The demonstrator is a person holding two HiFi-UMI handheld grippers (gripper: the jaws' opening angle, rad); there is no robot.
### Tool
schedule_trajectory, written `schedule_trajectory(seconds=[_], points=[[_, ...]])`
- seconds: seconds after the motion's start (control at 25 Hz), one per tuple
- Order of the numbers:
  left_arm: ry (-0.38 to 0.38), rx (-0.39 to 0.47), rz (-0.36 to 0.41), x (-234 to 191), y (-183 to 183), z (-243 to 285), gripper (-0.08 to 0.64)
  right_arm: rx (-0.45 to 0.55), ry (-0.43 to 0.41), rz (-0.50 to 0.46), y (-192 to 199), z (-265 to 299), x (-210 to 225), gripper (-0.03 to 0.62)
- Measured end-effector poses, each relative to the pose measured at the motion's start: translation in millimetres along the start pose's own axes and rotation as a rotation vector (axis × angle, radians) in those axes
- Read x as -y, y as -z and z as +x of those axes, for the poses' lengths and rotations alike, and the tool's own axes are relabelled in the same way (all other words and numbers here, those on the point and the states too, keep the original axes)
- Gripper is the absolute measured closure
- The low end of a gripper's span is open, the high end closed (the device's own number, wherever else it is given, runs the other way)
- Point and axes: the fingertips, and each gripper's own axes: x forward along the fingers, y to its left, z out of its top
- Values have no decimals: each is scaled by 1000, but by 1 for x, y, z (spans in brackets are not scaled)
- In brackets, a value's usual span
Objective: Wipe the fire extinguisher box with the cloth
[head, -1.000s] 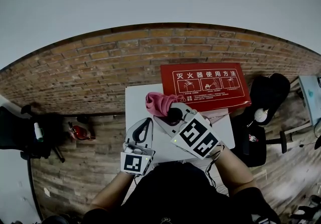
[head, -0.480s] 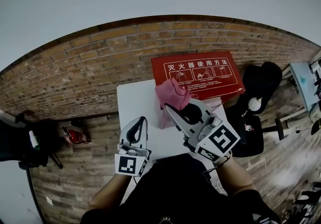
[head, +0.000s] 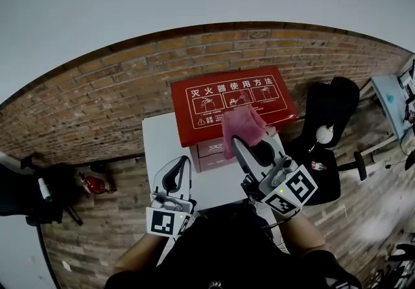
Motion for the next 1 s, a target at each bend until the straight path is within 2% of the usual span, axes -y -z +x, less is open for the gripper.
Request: schedule_trajectory(seconds=[0.24, 0.48, 0.6, 0.8, 1.0], points=[[-42, 29, 11, 46, -4, 32, 526, 15, -34, 28, -18, -36, 44, 518], [-109, 26, 36, 90, 2, 67, 526, 13, -104, 62, -33, -66, 89, 518], [-151, 11, 22, 107, 7, 81, 526, 15, -132, 75, -38, -82, 108, 518], [-201, 24, 29, 135, 10, 95, 526, -12, -168, 74, -31, -109, 131, 518], [-271, 18, 10, 154, 10, 94, 526, -51, -198, 72, -19, -133, 136, 518]])
